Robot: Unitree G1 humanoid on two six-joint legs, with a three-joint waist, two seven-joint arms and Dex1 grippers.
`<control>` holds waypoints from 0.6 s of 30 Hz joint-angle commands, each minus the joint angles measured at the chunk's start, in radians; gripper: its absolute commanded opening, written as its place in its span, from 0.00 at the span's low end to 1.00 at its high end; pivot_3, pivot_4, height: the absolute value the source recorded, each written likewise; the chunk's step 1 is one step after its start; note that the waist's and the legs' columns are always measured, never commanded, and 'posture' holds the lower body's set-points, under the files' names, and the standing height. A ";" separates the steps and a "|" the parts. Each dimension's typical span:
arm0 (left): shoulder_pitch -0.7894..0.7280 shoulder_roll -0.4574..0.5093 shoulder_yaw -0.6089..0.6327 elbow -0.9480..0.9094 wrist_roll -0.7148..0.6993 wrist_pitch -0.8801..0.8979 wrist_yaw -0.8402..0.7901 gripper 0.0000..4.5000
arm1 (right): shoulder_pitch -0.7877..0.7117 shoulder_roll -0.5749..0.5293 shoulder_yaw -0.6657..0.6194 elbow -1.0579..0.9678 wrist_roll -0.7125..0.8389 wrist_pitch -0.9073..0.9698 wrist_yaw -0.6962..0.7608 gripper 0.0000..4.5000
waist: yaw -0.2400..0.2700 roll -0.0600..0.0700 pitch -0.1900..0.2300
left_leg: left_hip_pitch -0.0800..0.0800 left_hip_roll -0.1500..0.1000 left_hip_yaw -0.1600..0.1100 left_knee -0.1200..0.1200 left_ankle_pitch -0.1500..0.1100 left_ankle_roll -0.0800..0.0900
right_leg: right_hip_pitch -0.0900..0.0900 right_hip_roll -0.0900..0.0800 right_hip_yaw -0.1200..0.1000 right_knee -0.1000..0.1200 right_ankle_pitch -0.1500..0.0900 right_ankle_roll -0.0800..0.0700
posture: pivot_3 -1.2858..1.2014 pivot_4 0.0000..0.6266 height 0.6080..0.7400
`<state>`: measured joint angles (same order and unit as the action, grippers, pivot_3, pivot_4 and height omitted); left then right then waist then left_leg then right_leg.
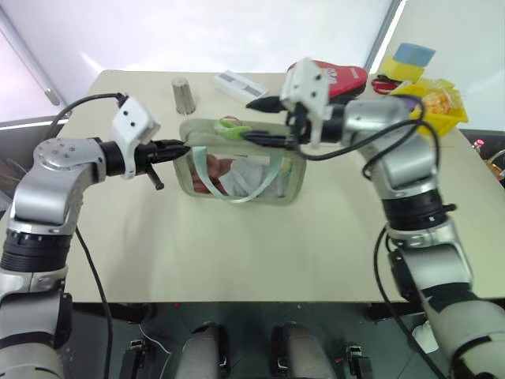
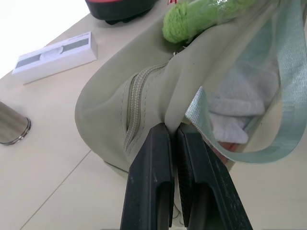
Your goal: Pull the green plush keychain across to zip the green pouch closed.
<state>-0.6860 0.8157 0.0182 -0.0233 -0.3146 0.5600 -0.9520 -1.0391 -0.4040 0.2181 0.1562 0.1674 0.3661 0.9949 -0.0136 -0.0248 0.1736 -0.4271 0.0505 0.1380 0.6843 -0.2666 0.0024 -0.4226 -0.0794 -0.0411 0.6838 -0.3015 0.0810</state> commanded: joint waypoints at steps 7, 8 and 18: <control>0.015 0.008 0.004 -0.034 0.007 0.007 0.008 0.00 | -0.045 0.022 -0.014 0.087 -0.030 -0.077 -0.012 0.54 | -0.004 0.000 0.000 | 0.000 0.000 0.000 0.000 0.000 0.000 | 0.000 0.000 0.000 0.000 0.000 0.000 | 0.52 0.24 1.00; 0.017 0.008 0.006 -0.036 0.007 0.007 0.009 0.00 | -0.045 0.025 -0.020 0.087 -0.020 -0.072 -0.008 0.48 | -0.004 0.000 0.000 | 0.000 0.000 0.000 0.000 0.000 0.000 | 0.000 0.000 0.000 0.000 0.000 0.000 | 0.52 0.24 1.00; 0.019 0.002 -0.006 -0.021 0.016 -0.007 0.011 0.00 | -0.031 -0.011 -0.088 -0.008 0.054 0.069 -0.013 0.01 | -0.003 0.000 0.000 | 0.000 0.000 0.000 0.000 0.000 0.000 | 0.000 0.000 0.000 0.000 0.000 0.000 | 0.52 0.24 1.00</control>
<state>-0.6748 0.8160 0.0187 -0.0420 -0.3059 0.5561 -0.9386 -1.0445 -0.3908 0.1748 0.2014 0.1990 0.4144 0.9861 -0.0167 -0.0247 0.1736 -0.4269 0.0509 0.1378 0.6840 -0.2666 0.0024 -0.4227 -0.0794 -0.0412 0.6839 -0.3014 0.0810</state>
